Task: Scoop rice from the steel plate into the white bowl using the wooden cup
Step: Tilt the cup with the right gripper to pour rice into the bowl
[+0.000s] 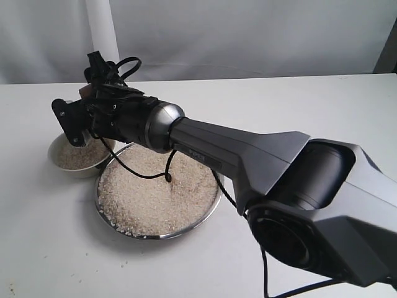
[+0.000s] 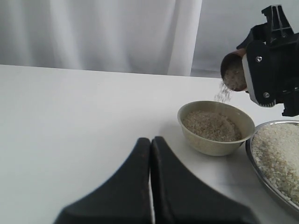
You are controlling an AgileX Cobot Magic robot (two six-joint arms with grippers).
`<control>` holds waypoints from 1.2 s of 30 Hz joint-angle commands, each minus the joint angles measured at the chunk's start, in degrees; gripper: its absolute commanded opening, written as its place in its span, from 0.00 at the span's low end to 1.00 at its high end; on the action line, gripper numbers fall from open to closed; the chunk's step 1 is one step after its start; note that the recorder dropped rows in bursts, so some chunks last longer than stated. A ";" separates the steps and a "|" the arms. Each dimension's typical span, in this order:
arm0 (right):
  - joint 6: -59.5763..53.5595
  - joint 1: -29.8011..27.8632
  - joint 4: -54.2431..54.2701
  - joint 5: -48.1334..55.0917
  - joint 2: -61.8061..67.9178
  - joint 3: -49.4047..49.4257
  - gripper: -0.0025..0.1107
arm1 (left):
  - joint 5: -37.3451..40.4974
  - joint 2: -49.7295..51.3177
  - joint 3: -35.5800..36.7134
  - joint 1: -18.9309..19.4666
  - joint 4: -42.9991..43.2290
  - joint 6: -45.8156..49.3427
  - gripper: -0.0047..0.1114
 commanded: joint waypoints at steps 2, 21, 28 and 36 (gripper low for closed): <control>-0.17 0.77 -7.59 0.49 -0.53 -0.65 0.02 | -0.46 0.02 0.04 -0.37 -0.07 -0.10 0.04; -0.17 2.93 -23.22 0.10 -0.10 -0.65 0.02 | -0.46 0.02 0.04 -0.37 -0.07 -0.10 0.04; -0.46 3.54 -29.56 -0.58 -0.10 -0.65 0.02 | -0.46 0.02 0.04 -0.37 -0.07 -0.10 0.04; -0.46 3.87 -30.44 -0.58 -0.10 -0.65 0.02 | -0.46 0.02 0.04 -0.37 -0.07 -0.10 0.04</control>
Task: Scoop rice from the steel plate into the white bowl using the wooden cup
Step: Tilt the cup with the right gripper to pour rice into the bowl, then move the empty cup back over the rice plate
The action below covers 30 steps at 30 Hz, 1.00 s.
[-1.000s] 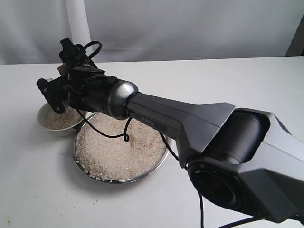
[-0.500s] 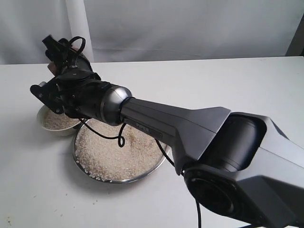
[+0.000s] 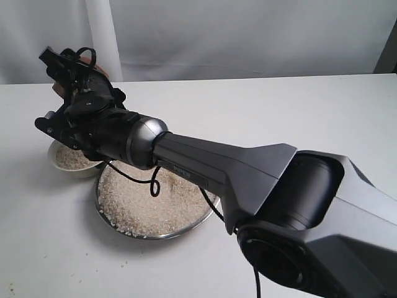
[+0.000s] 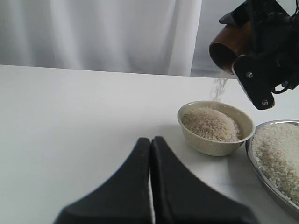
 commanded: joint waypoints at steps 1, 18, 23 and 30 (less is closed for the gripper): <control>0.11 0.42 -1.20 -0.03 -0.40 -0.53 0.02 | -0.46 0.02 0.04 -0.37 -0.07 -0.10 0.04; 17.93 0.49 26.37 17.68 -5.50 -0.53 0.02 | -0.46 0.02 0.04 -0.37 -0.07 -0.10 0.04; 15.82 0.00 29.44 25.05 -11.11 -0.15 0.02 | -0.46 0.02 0.04 -0.37 -0.07 -0.10 0.04; 6.36 -0.60 29.57 31.41 -19.36 13.62 0.02 | -0.46 0.02 0.04 -0.37 -0.07 -0.10 0.04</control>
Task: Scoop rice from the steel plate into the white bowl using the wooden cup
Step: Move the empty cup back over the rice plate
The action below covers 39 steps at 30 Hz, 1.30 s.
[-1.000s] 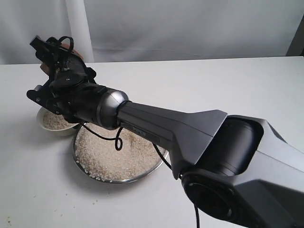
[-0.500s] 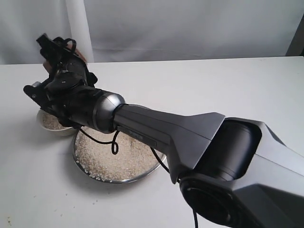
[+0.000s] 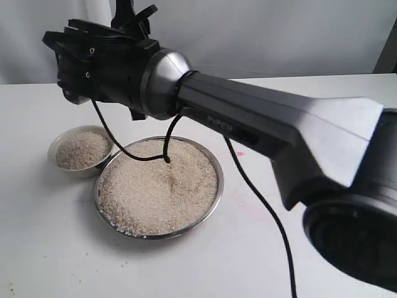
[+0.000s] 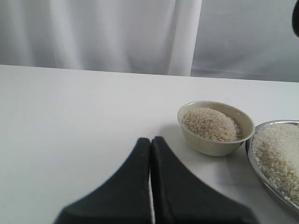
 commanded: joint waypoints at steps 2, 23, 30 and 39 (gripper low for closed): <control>-5.66 -1.19 0.19 2.71 -6.93 13.30 0.02 | -0.46 0.02 0.04 -0.37 -0.07 -0.10 0.04; -6.56 -5.88 -7.44 -7.63 -3.81 31.32 0.02 | -0.46 0.02 0.04 -0.37 -0.07 -0.10 0.04; -6.56 -5.78 -8.62 -9.54 -1.62 31.32 0.02 | -0.46 0.02 0.04 -0.37 -0.07 -0.10 0.04; -6.56 -4.18 -9.00 -11.56 -0.65 31.32 0.02 | -0.46 0.02 0.04 -0.37 -0.07 -0.10 0.04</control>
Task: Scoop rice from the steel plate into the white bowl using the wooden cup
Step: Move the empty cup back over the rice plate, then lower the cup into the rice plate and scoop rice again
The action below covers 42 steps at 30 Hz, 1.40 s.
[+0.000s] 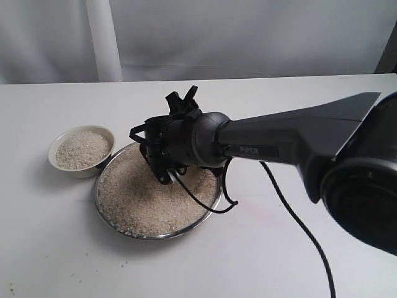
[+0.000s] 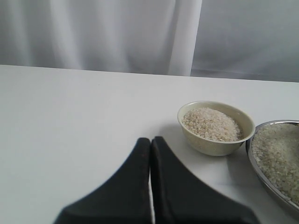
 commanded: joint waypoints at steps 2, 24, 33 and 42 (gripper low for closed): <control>-0.35 2.52 -0.14 -3.17 0.42 0.05 0.02 | -0.46 0.02 0.04 -0.37 -0.07 -0.10 0.04; -1.76 5.90 11.89 -7.58 1.02 0.05 0.02 | -0.46 0.02 0.04 -0.37 -0.07 -0.10 0.04; 2.81 5.24 19.47 -9.47 0.36 0.05 0.02 | -0.46 0.02 0.04 -0.37 -0.07 -0.10 0.04; 3.36 3.39 27.58 -12.75 -0.32 0.05 0.02 | -0.46 0.02 0.04 -0.37 -0.07 -0.10 0.04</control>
